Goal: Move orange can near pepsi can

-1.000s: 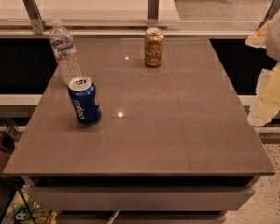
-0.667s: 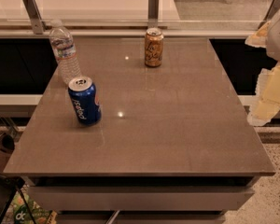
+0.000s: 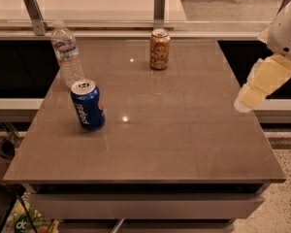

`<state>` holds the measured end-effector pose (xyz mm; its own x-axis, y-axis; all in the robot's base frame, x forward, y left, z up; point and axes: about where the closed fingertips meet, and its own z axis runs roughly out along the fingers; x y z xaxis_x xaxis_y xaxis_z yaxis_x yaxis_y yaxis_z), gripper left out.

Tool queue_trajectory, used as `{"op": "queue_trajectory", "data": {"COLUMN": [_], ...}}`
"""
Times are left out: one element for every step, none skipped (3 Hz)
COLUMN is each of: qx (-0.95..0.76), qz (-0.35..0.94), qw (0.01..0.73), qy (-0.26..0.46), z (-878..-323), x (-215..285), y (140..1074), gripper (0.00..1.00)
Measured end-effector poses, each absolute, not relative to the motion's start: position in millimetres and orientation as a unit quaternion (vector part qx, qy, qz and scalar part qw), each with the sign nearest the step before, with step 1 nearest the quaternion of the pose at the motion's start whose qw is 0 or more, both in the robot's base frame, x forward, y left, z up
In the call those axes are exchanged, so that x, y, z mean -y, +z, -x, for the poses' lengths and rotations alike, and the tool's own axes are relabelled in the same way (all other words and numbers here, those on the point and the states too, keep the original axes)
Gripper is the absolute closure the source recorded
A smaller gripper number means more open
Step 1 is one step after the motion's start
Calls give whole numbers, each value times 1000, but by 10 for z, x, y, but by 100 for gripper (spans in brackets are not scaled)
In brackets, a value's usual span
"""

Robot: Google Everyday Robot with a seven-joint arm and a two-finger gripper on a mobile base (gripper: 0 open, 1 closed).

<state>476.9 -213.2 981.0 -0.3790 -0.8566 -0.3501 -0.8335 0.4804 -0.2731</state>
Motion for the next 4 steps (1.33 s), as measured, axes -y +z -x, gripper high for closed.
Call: {"op": "queue_trajectory", "data": {"qx": [-848,-848,-839,-824], "qz": [451,414,383,360], "qw": [278,330,384,435], "qy": [-9,13,41,53], "z": [-5007,-5217,-5458,-5785], "x": [2131,2077,1972,1836], "y": [9765,9656,9453,9345], "gripper": [0,0,0,0]}}
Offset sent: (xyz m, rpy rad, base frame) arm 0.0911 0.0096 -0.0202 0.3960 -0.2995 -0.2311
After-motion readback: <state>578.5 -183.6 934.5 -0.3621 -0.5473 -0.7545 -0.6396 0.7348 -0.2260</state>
